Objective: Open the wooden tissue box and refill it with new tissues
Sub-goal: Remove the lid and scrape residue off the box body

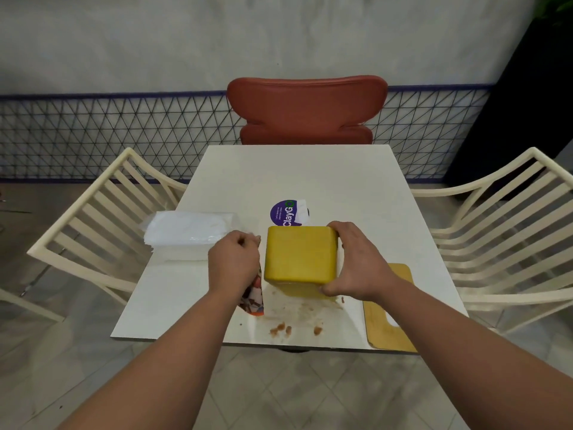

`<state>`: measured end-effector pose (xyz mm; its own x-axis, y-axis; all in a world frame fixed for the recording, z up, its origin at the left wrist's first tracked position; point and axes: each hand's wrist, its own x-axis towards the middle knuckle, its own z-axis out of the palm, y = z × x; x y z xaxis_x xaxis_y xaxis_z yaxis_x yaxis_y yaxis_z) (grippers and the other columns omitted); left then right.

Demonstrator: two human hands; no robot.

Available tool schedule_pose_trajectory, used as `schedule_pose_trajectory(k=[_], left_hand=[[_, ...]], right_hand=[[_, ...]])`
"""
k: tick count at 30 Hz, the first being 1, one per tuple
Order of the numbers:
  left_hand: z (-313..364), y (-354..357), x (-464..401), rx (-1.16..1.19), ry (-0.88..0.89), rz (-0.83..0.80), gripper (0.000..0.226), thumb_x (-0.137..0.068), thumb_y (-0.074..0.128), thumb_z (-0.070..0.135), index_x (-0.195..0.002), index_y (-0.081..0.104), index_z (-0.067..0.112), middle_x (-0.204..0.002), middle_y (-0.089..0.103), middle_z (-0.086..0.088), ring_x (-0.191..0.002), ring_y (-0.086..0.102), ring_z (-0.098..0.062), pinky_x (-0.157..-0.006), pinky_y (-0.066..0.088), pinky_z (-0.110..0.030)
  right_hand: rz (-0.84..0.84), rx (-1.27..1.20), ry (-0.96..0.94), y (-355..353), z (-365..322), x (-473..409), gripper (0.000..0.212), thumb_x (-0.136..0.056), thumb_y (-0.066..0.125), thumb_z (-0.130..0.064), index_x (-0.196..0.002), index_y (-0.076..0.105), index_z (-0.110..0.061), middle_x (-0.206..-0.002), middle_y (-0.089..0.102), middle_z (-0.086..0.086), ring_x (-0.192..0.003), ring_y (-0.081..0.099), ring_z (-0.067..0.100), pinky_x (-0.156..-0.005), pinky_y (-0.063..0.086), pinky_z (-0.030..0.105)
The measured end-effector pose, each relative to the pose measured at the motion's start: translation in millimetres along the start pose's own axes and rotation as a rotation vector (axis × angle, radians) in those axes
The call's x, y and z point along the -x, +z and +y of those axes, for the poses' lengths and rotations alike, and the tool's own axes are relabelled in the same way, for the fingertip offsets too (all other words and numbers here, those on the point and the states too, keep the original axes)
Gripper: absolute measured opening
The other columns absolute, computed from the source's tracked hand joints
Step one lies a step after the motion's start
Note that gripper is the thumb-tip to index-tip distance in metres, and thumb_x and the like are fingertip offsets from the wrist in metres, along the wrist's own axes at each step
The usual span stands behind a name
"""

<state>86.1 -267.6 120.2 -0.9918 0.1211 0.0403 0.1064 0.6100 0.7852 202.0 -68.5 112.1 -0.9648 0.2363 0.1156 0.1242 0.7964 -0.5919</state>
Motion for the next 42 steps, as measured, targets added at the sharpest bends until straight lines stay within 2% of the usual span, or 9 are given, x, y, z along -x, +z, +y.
schedule_pose_trajectory(k=[3, 6, 13, 18, 21, 24, 28, 35, 42], left_hand=[[16, -10, -9, -0.167, -0.081, -0.131, 0.069, -0.09, 0.034, 0.068, -0.064, 0.061, 0.009, -0.067, 0.064, -0.004, -0.072, 0.058, -0.02, -0.069, 0.043, -0.033], [24, -14, -15, -0.12, -0.206, -0.215, 0.072, -0.074, 0.047, 0.079, -0.076, 0.062, 0.009, -0.075, 0.063, -0.008, -0.075, 0.061, -0.022, -0.067, 0.048, -0.033], [12, -12, -18, -0.108, -0.276, -0.293, 0.031, -0.071, 0.06, 0.034, -0.075, 0.061, 0.003, -0.074, 0.068, -0.014, -0.07, 0.067, -0.027, -0.068, 0.058, -0.037], [-3, -6, -28, -0.425, -0.05, -0.325, 0.031, -0.081, 0.055, 0.027, -0.058, 0.046, 0.007, -0.055, 0.048, -0.005, -0.052, 0.046, -0.018, -0.045, 0.032, -0.026], [-18, -4, -37, -0.542, 0.073, -0.31, 0.036, -0.085, 0.051, 0.028, -0.055, 0.046, 0.008, -0.053, 0.046, -0.005, -0.049, 0.044, -0.016, -0.044, 0.028, -0.025], [-29, -4, -44, -0.55, 0.147, -0.308, 0.034, -0.086, 0.05, 0.026, -0.058, 0.054, 0.008, -0.056, 0.053, -0.007, -0.052, 0.048, -0.017, -0.045, 0.032, -0.023], [-41, 0, -48, -0.562, 0.164, -0.384, 0.029, -0.085, 0.05, 0.024, -0.06, 0.059, 0.011, -0.061, 0.06, -0.007, -0.057, 0.054, -0.019, -0.047, 0.035, -0.023], [-60, 9, -59, -0.577, 0.171, -0.51, 0.028, -0.091, 0.048, 0.023, -0.082, 0.069, 0.007, -0.081, 0.067, -0.008, -0.076, 0.06, -0.021, -0.058, 0.043, -0.027], [-75, 17, -65, -0.574, 0.175, -0.534, 0.026, -0.09, 0.048, 0.023, -0.08, 0.068, 0.009, -0.082, 0.067, -0.007, -0.077, 0.059, -0.021, -0.061, 0.043, -0.029]], right_hand=[[0.133, 0.157, -0.126, 11, -17, 7, 0.104, -0.044, 0.081, -0.05, -0.134, 0.036, -0.023, -0.124, 0.044, -0.006, -0.112, 0.041, 0.013, -0.092, 0.039, 0.032], [0.266, 0.373, -0.25, 31, -30, 12, 0.105, -0.038, 0.081, -0.05, -0.129, 0.041, -0.019, -0.12, 0.054, 0.004, -0.112, 0.047, 0.025, -0.096, 0.04, 0.043], [0.369, 0.613, -0.397, 77, -38, 24, 0.097, -0.043, 0.083, -0.043, -0.129, 0.044, -0.017, -0.117, 0.048, 0.002, -0.11, 0.044, 0.027, -0.093, 0.028, 0.045], [0.254, 0.622, -0.415, 87, -40, 36, 0.099, -0.055, 0.068, -0.076, -0.133, 0.045, -0.02, -0.12, 0.055, -0.001, -0.112, 0.045, 0.024, -0.098, 0.028, 0.048], [0.304, 0.434, -0.259, 72, -33, 35, 0.072, -0.082, 0.043, -0.073, -0.134, 0.047, -0.024, -0.12, 0.06, 0.001, -0.112, 0.051, 0.025, -0.098, 0.029, 0.045], [0.461, 0.173, 0.128, 51, -5, 29, 0.049, -0.094, 0.051, -0.046, -0.134, 0.052, -0.017, -0.125, 0.054, 0.007, -0.111, 0.051, 0.025, -0.093, 0.037, 0.038], [0.343, 0.029, 0.505, 36, 33, 24, 0.038, -0.095, 0.055, -0.038, -0.121, 0.061, -0.012, -0.114, 0.063, 0.008, -0.101, 0.059, 0.021, -0.079, 0.04, 0.026], [0.144, 0.038, 0.533, 50, 43, 13, 0.025, -0.095, 0.056, -0.03, -0.107, 0.07, -0.013, -0.102, 0.07, 0.002, -0.079, 0.052, 0.009, -0.066, 0.036, 0.02], [0.087, 0.048, 0.547, 57, 48, 9, 0.022, -0.094, 0.054, -0.026, -0.1, 0.071, -0.014, -0.09, 0.07, 0.0, -0.07, 0.053, 0.008, -0.052, 0.03, 0.009]])
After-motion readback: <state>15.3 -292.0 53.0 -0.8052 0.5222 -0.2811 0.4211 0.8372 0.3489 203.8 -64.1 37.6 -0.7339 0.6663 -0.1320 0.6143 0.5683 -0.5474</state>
